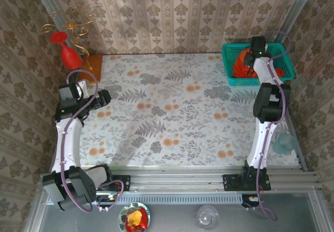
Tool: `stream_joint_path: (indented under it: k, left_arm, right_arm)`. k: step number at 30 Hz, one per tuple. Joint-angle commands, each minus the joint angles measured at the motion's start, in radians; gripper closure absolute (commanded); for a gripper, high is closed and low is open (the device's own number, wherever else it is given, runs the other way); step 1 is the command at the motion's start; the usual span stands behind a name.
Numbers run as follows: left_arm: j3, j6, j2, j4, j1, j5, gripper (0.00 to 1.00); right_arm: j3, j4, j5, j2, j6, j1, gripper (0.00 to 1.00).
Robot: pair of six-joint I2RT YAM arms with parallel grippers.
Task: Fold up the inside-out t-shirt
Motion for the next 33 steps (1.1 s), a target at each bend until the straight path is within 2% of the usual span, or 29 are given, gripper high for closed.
stream_joint_path:
  k: [1,6,19,24,33]
  left_arm:
    - [-0.009,0.024,0.0,0.008,0.01,0.018,0.0]
    - [-0.014,0.022,-0.008,0.014,0.01,0.024,0.0]
    - [-0.003,0.014,-0.02,0.04,-0.026,0.055,0.04]
    - [0.036,0.006,-0.031,0.04,-0.152,0.001,0.04]
    - [0.186,0.015,0.046,0.104,-0.492,-0.08,0.06]
  right_arm:
    - [0.021,-0.006,0.0,-0.032,0.023,0.004,0.82]
    - [-0.044,0.037,0.001,-0.166,0.019,0.027,1.0]
    - [-0.169,0.019,-0.179,-0.59,0.041,0.099,1.0]
    - [-0.174,-0.021,-0.241,-0.748,0.036,0.158,1.0]
    - [-0.066,-0.127,-0.35,-0.909,0.079,0.32,1.0]
